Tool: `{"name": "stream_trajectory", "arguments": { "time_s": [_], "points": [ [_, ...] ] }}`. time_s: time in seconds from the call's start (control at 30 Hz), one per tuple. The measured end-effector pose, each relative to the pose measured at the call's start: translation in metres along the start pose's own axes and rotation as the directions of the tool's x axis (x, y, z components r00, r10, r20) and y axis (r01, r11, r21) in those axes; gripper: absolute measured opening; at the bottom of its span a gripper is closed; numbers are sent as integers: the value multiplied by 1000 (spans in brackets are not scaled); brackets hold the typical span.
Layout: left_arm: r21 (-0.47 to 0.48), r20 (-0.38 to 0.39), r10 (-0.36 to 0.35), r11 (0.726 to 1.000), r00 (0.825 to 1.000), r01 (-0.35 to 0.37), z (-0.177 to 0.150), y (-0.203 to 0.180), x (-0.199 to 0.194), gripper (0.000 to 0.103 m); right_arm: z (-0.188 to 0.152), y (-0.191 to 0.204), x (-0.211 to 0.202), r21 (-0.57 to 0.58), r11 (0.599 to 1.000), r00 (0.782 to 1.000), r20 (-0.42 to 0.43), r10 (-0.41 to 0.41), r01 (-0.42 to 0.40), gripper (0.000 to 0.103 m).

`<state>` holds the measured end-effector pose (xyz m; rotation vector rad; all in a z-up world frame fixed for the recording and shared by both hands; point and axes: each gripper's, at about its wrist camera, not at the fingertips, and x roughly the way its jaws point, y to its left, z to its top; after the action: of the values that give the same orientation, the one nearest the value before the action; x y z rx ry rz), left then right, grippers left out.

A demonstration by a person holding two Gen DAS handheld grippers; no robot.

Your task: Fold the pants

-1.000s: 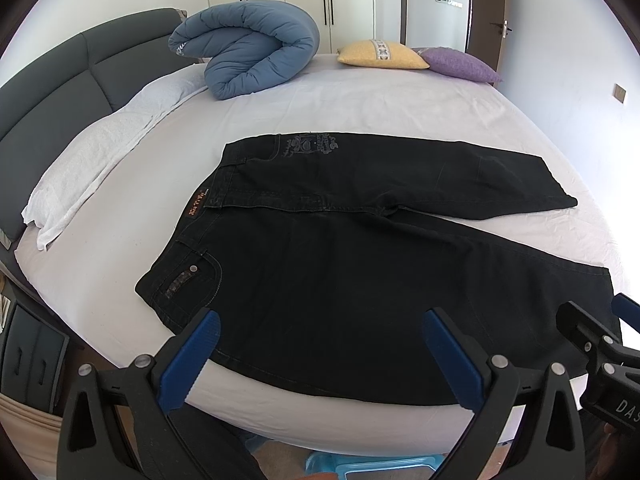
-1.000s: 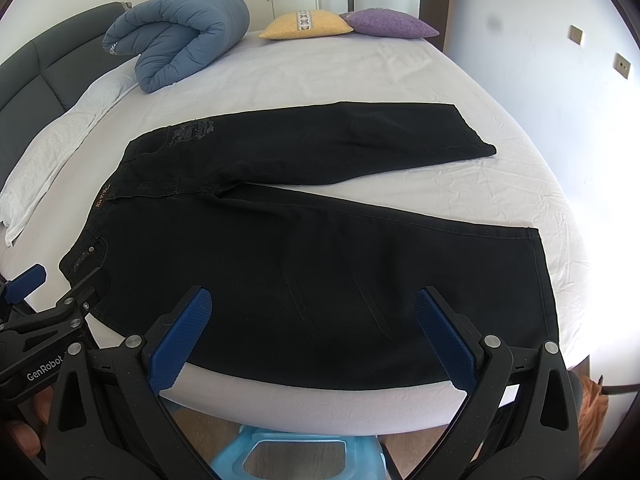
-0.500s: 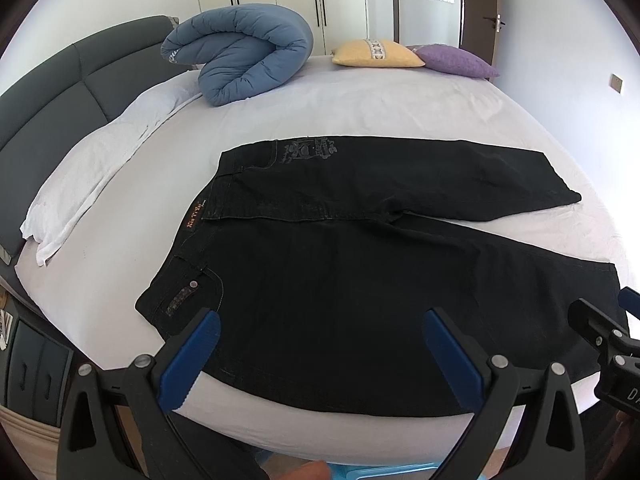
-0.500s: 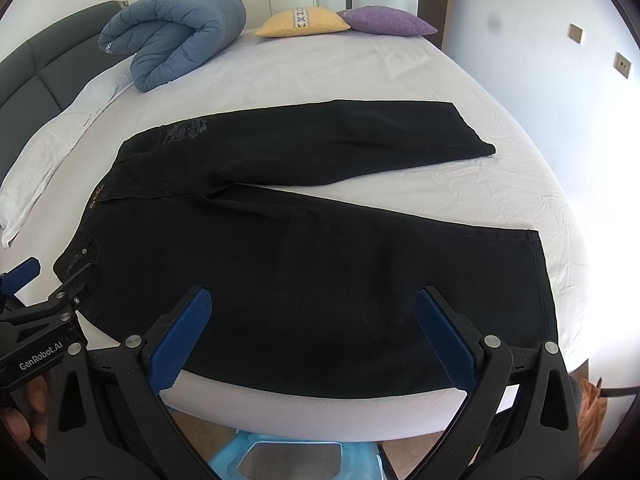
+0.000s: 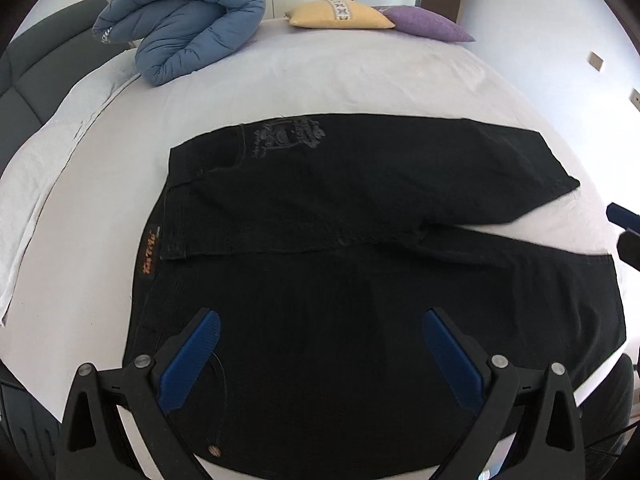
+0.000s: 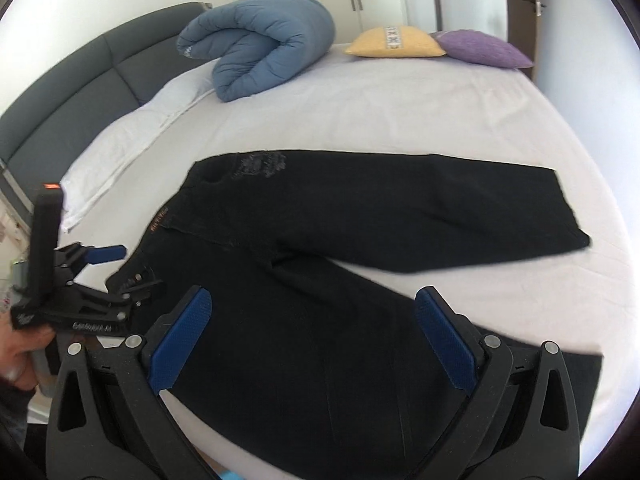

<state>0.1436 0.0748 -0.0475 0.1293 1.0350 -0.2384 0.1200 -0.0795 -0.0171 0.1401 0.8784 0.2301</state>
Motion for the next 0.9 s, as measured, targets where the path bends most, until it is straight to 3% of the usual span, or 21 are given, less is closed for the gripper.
{"name": "stream_trajectory", "arguments": {
  "time_s": [0.1,0.17,0.23,0.3,0.37,0.43,0.5,0.63,0.73,0.77,0.83,0.9],
  "points": [
    [59,62,-15,998,998,11,40,27,22,103,30,-13,23,-31,999,1000,-8,29,-29,103],
    [118,51,-16,993,999,10,73,42,46,103,47,-18,40,-61,997,998,-25,54,-56,103],
    [184,42,-66,981,997,58,106,56,70,103,63,-23,56,-106,991,997,-38,73,-77,103],
    [236,13,-81,969,997,75,139,71,95,92,75,-26,71,-160,982,995,-47,93,-99,103],
    [297,-46,-80,951,996,90,171,87,125,70,85,-29,85,-211,969,991,-60,116,-126,100],
    [362,-96,-57,928,994,88,192,97,149,67,93,-31,99,-245,956,985,-93,145,-164,90],
    [405,-137,-41,909,990,93,202,100,167,67,101,-37,113,-255,944,975,-130,183,-211,84],
    [460,-238,-63,872,969,169,215,101,200,67,92,-56,116,-252,932,962,-143,231,-261,83],
    [458,-286,-41,872,957,175,213,104,221,64,90,-67,123,-228,934,957,-150,247,-276,83],
    [446,-304,-51,875,951,190,213,105,225,55,88,-66,124,-227,933,956,-152,249,-279,83],
    [412,-343,-78,883,936,225,212,108,234,48,85,-65,126,-233,931,956,-153,250,-281,83],
    [388,-369,-114,883,922,264,210,107,236,25,82,-57,130,-250,929,958,-156,241,-275,83]
  ]
}}
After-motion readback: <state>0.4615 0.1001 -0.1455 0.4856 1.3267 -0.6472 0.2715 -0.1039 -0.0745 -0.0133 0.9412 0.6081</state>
